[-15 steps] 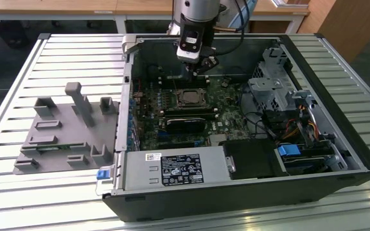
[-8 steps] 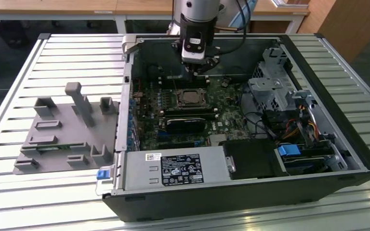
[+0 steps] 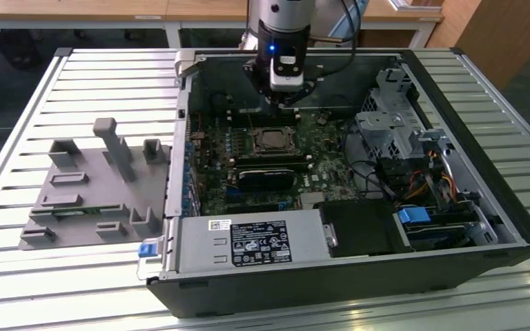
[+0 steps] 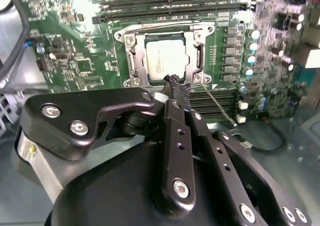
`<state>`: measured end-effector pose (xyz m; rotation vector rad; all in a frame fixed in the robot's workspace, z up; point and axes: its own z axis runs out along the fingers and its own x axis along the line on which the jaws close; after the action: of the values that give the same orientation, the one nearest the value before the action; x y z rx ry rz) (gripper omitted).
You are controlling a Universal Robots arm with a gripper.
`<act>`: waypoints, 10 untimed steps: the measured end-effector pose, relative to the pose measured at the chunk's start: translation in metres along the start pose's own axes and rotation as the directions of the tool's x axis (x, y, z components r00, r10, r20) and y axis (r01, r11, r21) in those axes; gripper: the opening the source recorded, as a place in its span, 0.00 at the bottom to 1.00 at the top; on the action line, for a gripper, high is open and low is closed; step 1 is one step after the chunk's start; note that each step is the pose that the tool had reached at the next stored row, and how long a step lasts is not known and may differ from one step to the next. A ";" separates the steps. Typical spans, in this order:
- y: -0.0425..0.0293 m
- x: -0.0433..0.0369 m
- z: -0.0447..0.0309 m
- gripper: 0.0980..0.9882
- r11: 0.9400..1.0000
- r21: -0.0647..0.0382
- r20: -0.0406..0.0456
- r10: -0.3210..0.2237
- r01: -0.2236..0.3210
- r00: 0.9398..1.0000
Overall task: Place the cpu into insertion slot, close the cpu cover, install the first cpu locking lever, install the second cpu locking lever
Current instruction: 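Install the first cpu locking lever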
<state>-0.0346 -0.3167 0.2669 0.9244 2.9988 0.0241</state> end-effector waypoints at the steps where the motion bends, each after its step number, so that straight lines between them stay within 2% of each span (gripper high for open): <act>1: 0.0000 0.0000 0.0001 0.01 1.000 0.000 0.000 -0.018 0.018 1.000; 5: 0.0000 0.0000 0.0003 0.01 0.996 0.000 -0.001 -0.090 0.090 0.996; 10: 0.0000 0.0000 0.0007 0.01 0.984 0.000 -0.003 -0.180 0.180 0.984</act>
<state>-0.0346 -0.3167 0.2662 0.6499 3.0714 0.0244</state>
